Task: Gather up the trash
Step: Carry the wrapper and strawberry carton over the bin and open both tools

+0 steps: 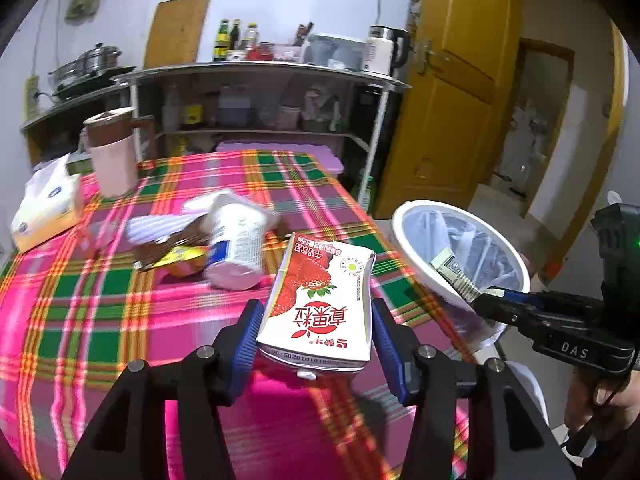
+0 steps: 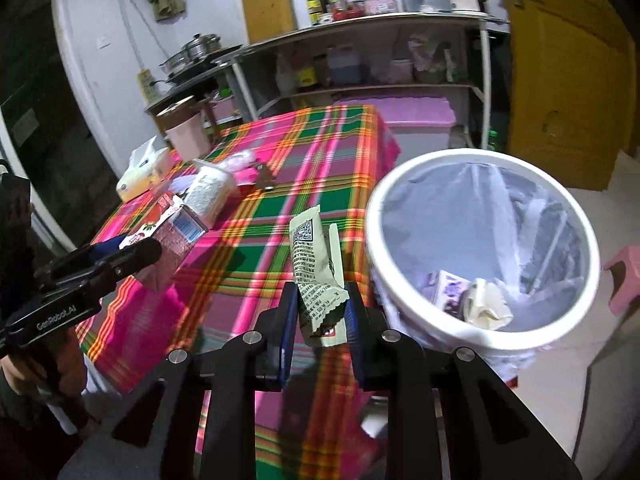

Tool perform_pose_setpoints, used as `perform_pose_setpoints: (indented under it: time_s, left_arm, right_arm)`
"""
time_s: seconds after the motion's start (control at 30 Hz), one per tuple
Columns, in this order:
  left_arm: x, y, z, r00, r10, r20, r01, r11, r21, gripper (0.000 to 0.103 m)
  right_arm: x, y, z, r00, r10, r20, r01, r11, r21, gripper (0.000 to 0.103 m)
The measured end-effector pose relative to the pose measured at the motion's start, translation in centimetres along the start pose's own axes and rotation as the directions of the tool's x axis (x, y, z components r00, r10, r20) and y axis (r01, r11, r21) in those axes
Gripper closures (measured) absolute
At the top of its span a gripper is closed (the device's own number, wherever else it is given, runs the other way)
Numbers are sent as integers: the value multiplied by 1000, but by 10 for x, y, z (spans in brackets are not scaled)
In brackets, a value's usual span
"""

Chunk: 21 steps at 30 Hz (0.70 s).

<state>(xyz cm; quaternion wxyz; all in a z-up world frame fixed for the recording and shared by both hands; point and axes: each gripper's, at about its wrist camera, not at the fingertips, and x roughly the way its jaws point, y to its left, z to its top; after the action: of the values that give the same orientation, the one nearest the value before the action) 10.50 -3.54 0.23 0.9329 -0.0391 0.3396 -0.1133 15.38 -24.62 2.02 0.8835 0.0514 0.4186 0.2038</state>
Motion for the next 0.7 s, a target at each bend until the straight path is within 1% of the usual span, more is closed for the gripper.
perform_pose_setpoints:
  time_s: [0.3, 0.47, 0.7]
  left_arm:
    - [27, -42, 20, 997, -78, 1, 78, 995, 61, 49]
    - [47, -66, 31, 992, -123, -4, 123, 988, 98, 49]
    - [76, -96, 42, 984, -175, -30, 178, 975, 131, 49]
  right_arm:
    - [-13, -43, 1, 996, -83, 15, 82, 993, 79, 79]
    - [-16, -64, 1, 992, -125, 10, 123, 985, 119, 79]
    - [-19, -87, 2, 985, -173, -1, 171, 974, 148, 79]
